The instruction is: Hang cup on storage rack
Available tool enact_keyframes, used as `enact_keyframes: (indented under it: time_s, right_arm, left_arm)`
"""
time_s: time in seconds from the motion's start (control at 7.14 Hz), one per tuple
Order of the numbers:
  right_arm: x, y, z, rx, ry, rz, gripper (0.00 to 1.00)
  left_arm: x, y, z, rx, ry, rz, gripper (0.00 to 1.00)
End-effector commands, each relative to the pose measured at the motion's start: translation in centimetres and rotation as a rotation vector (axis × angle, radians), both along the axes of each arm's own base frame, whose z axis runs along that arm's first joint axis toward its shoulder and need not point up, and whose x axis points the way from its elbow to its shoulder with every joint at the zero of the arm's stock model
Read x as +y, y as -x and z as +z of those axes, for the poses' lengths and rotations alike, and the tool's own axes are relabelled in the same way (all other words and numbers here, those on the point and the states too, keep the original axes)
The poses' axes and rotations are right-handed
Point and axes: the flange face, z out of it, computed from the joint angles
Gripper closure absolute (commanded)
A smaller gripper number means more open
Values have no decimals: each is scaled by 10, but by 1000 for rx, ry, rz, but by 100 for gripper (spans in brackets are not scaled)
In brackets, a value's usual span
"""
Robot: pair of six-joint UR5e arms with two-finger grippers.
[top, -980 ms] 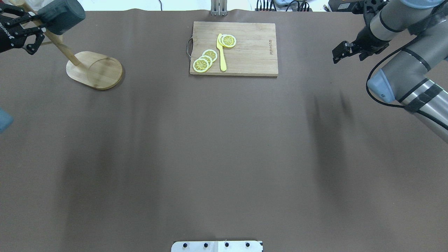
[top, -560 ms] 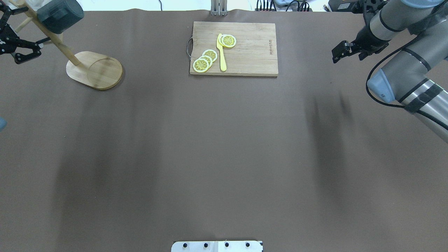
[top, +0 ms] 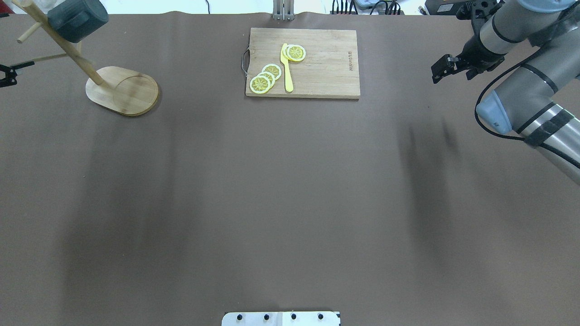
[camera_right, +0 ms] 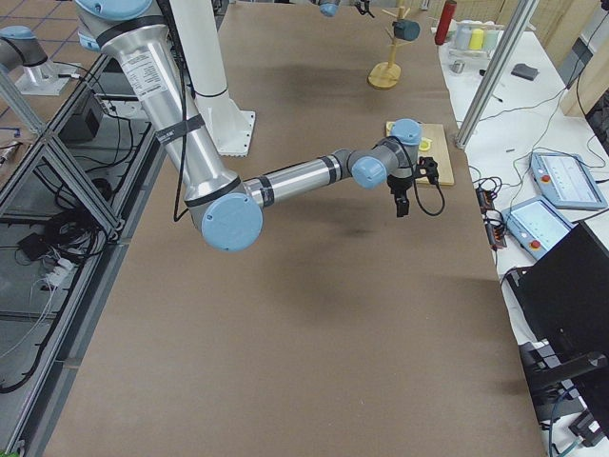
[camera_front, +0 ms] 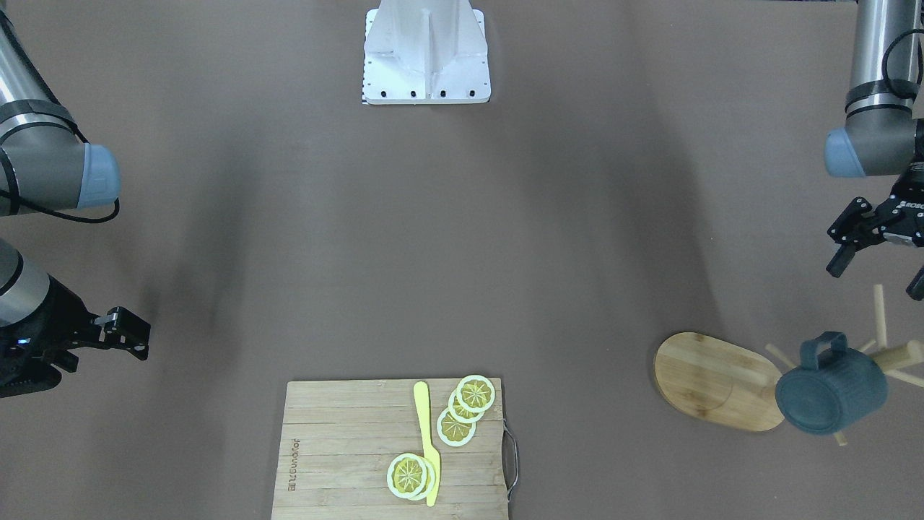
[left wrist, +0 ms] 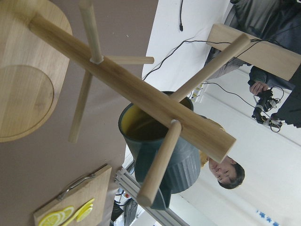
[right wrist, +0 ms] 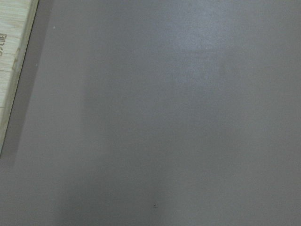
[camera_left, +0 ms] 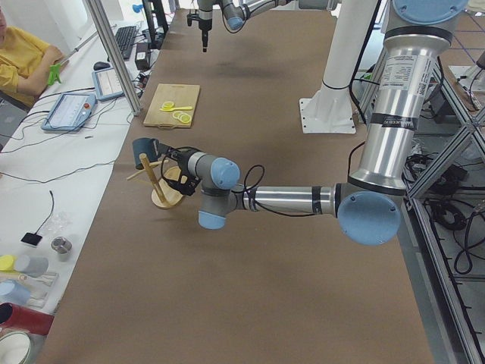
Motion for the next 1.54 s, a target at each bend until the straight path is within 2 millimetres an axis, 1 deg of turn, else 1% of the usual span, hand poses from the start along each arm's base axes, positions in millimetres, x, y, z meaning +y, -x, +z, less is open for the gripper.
enact_keyframes:
  time_s: [0.0, 0.14, 0.28, 0.56, 0.7, 0.84, 0.98, 1.12, 1.26, 1.4]
  right_arm:
    - [0, 0, 1, 3, 1, 2, 0]
    - [-1, 0, -1, 1, -3, 1, 0]
    - [0, -1, -2, 1, -5, 3, 0]
    - [-3, -4, -2, 34, -30, 30, 0]
    - [-3, -4, -2, 37, -31, 33, 0]
    - [-4, -5, -1, 51, -39, 43, 0]
    - [-6, -7, 2, 69, -49, 51, 0]
    - [-5, -8, 5, 79, -51, 55, 0]
    - [-8, -16, 8, 85, -51, 65, 0]
    - [-13, -30, 11, 93, -64, 65, 0]
  left_arm:
    - [29, 9, 42, -317, -226, 37, 2]
    - [24, 27, 45, -392, -258, 5, 2]
    - [17, 36, 48, -517, -316, -6, 2]
    - [-4, 56, 57, -873, -480, 17, 2]
    - [-7, 67, 62, -1014, -570, 20, 2]
    - [-16, 88, 70, -1186, -613, 21, 2]
    - [-28, 94, 74, -1377, -704, 87, 2]
    - [-35, 112, 73, -1471, -728, 159, 2]
    - [-39, 112, 65, -1521, -773, 289, 2]
    - [-50, 112, 39, -1450, -716, 430, 2]
